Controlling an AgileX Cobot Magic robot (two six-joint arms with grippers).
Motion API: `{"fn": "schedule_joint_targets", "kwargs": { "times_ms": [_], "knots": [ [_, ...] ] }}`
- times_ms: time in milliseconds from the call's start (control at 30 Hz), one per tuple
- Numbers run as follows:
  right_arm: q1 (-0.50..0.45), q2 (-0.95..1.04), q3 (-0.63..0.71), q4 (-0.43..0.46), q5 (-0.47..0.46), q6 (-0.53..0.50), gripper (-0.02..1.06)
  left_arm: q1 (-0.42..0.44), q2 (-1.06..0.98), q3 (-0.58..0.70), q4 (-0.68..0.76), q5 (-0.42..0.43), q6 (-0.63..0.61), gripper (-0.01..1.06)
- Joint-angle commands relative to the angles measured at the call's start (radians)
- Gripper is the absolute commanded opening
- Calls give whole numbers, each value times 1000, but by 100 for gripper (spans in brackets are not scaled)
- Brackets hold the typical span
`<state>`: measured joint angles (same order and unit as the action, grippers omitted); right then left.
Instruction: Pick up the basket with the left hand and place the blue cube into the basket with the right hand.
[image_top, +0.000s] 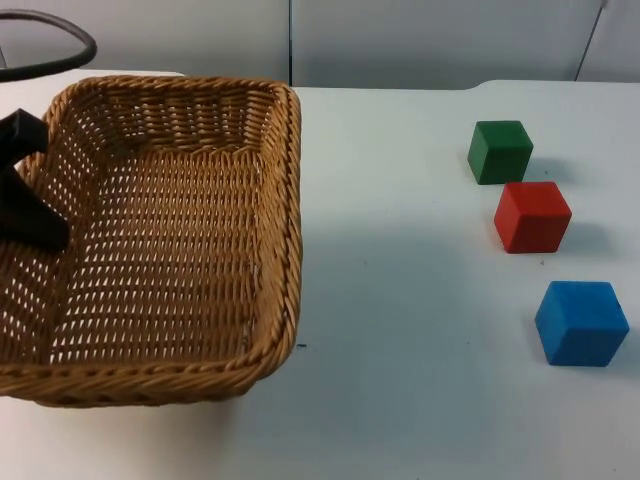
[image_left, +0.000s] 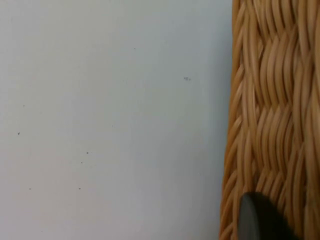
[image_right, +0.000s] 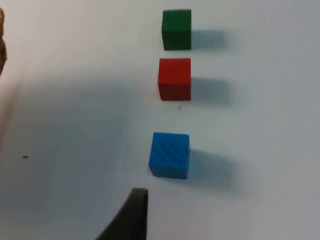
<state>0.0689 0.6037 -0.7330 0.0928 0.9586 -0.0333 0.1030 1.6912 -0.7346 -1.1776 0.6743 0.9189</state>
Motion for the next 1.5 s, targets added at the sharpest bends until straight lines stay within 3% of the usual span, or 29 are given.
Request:
{"fn": "schedule_joint_targets", "kwargs": {
  "times_ms": [0,267,533,600,700,733,800,867,1067,1467],
  "knots": [
    [-2,116,-5,-10,-57,26,100,2,-11,0,-10,11,-13,0],
    [-2,422,-5,2,-174,33,100,2,-11,0,-14,8,-11,0],
    [44,529,-5,-16,-239,104,100,2,-11,0,-4,8,-11,0],
    [104,557,-5,-67,-276,165,100,2,-11,0,5,8,-11,0],
    [206,619,-5,-267,-310,380,100,2,-11,0,7,8,-11,0],
    [206,619,-5,-267,-310,380,100,2,-11,0,7,8,-11,0],
    [259,673,-5,-376,-312,522,100,2,-11,0,7,8,-11,0],
    [288,738,-5,-426,-330,593,100,2,-11,0,8,8,-11,0],
    [292,885,-5,-399,-462,655,100,2,-11,0,11,8,-11,0],
    [292,1078,-5,-385,-597,700,100,2,-11,0,12,8,-4,0]
  ]
}}
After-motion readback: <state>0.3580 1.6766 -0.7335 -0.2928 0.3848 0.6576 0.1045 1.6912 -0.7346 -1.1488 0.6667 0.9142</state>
